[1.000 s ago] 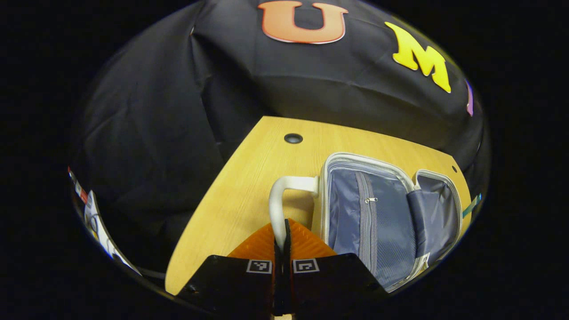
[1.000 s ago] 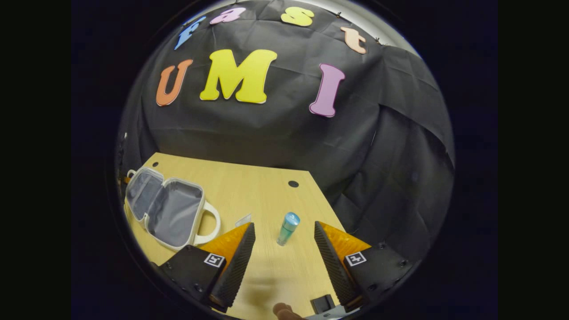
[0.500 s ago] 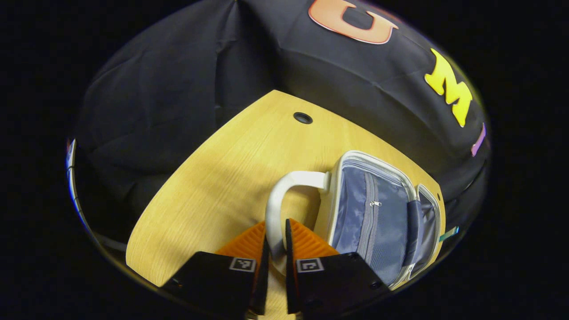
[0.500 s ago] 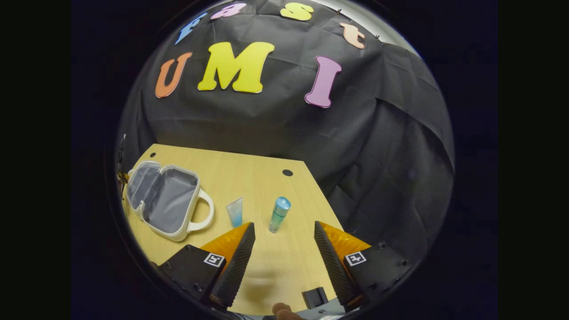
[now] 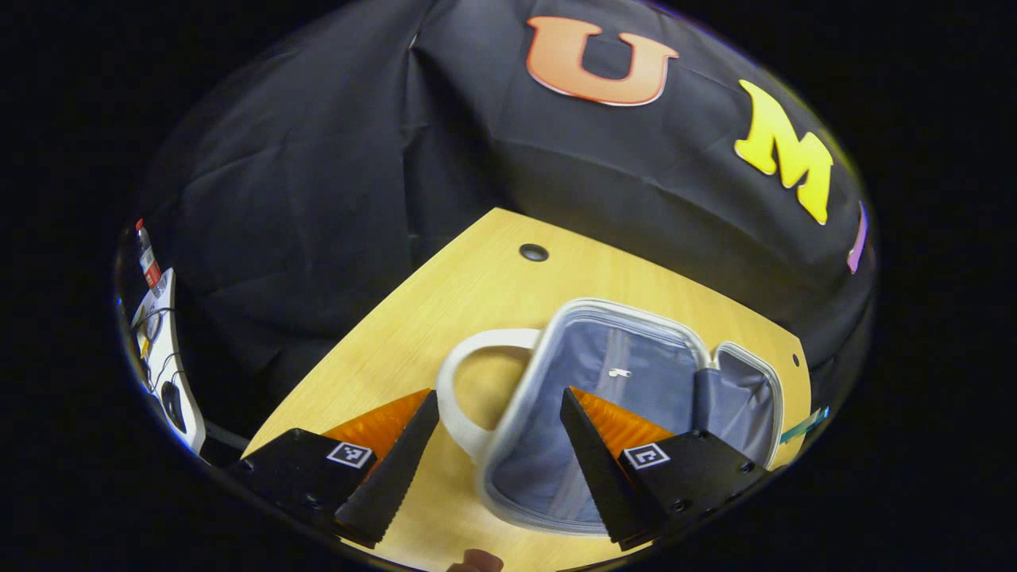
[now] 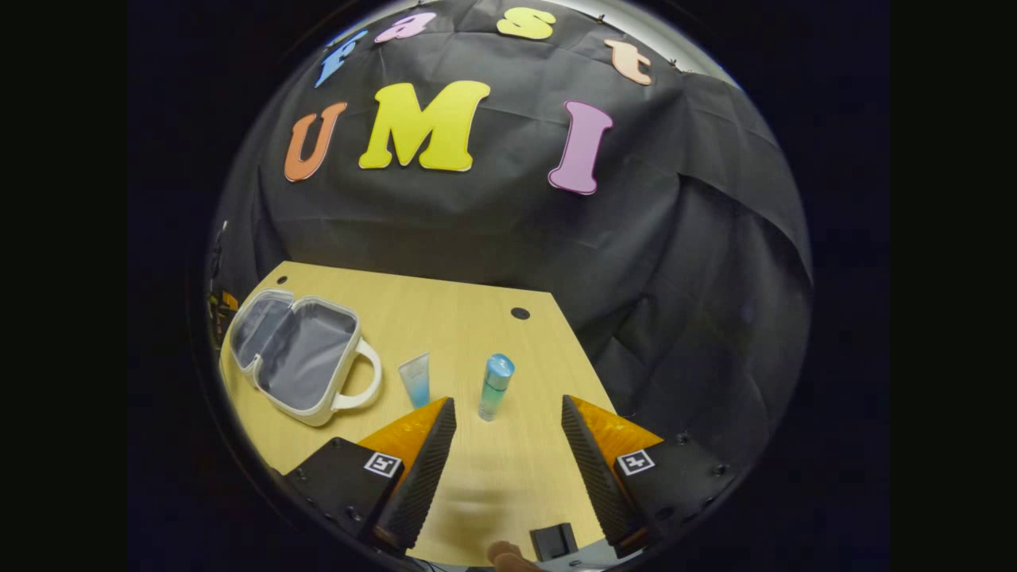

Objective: First open the suitcase, pack the skin care products into it, and then close the suitcase.

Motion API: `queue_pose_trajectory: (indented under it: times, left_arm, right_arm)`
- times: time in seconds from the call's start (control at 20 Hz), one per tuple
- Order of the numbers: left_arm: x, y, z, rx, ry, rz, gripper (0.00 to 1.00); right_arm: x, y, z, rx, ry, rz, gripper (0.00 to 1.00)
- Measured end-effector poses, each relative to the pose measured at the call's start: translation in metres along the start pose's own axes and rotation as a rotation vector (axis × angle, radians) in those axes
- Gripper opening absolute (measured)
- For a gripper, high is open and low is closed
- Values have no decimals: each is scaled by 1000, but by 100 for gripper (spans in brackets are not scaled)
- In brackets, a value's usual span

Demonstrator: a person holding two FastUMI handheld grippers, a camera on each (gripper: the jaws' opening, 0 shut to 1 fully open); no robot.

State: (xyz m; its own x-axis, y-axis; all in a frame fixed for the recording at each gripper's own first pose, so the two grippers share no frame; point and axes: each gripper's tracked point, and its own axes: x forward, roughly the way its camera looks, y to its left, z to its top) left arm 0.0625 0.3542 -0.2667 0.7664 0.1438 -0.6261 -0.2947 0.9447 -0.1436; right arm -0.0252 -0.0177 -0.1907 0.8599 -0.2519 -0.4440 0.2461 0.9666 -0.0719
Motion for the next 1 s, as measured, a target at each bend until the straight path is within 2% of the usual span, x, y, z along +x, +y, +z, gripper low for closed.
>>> queue_pose_trajectory:
  times: [0.2, 0.6, 0.65, 0.8, 1.0]
  left_arm:
    - [-32, -87, -24, 27, -18, -58, 99]
    - [-82, -321, -71, 136, -10, -273, 99]
    - [-90, -340, -82, 158, -20, -285, 98]
    - [-105, -412, -118, 237, -12, -383, 98]
    - [-97, -470, -169, 292, 55, -438, 98]
  right_arm:
    - [11, -29, -8, 4, 0, 27, 80]
    - [39, -88, -28, 19, 14, 64, 79]
    - [43, -93, -31, 20, 20, 72, 80]
    - [53, -110, -36, 21, 33, 84, 80]
    - [68, -128, -45, 4, 56, 103, 79]
